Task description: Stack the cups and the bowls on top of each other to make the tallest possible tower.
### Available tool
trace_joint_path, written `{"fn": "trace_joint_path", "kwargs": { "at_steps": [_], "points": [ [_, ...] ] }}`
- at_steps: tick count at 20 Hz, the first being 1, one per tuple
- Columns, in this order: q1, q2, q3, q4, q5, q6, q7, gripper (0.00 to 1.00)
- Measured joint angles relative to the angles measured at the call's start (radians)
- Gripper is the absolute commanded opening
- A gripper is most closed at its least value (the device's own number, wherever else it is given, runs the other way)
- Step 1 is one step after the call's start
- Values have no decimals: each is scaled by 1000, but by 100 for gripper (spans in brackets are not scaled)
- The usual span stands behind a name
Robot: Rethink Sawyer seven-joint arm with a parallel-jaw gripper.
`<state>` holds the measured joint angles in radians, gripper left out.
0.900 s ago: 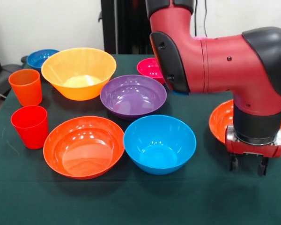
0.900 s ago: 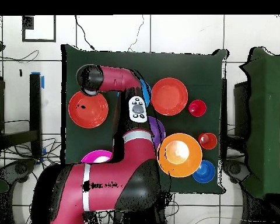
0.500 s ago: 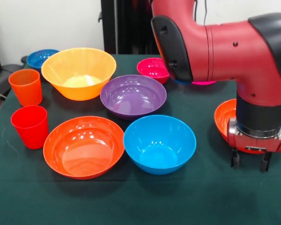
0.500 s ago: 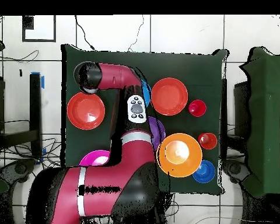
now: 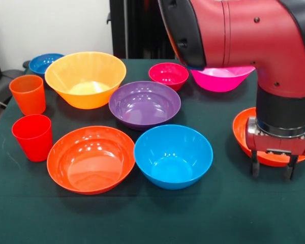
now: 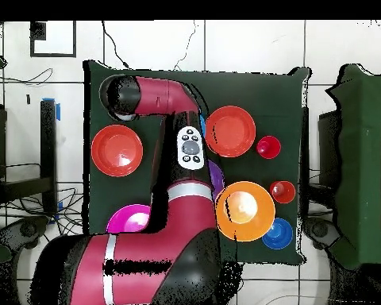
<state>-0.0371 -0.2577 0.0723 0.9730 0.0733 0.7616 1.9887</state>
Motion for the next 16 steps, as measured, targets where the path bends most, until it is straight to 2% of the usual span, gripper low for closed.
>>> {"fn": "trace_joint_path", "kwargs": {
  "at_steps": [7, 16],
  "points": [
    [-25, -44, -2, 24, 0, 22, 0, 100],
    [-79, -98, -3, 55, 0, 102, 0, 100]
  ]
}}
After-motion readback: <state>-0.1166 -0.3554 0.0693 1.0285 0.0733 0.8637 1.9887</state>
